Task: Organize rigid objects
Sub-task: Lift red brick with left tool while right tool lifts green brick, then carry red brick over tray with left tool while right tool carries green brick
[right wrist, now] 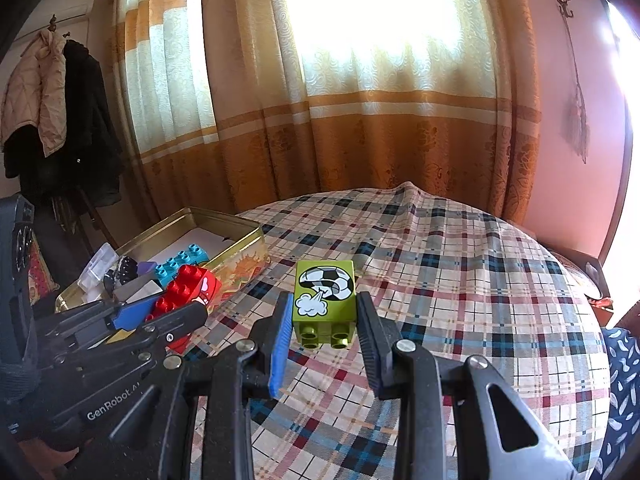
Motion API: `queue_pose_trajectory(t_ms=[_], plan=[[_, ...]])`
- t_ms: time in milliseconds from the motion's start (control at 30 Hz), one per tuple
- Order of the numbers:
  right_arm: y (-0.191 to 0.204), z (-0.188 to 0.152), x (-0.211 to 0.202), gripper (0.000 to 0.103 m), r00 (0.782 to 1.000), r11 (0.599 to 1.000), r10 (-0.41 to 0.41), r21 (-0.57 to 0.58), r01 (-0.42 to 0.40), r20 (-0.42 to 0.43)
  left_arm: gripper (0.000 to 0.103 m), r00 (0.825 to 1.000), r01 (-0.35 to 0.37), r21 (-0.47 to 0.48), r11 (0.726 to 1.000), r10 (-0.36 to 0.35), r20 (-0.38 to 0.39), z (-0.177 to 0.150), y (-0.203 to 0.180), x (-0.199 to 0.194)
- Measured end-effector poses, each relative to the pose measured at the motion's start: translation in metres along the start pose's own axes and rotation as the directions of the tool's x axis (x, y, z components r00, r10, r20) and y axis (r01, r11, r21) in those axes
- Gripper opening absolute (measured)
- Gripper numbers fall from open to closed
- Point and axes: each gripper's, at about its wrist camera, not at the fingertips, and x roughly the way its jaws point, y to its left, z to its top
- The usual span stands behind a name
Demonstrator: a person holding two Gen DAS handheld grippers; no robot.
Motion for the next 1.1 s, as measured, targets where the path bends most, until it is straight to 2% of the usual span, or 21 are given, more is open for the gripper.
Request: queue_pose_trajectory(t_ms=[1100], plan=[[0.029,-0.004,-0.004,0.034,0.999,0.998,0.052,-0.032,-0.052,0.003,0.031,0.998,-0.004,0.003,1.000,0.003,0.068,-0.001,0.019,-0.034]])
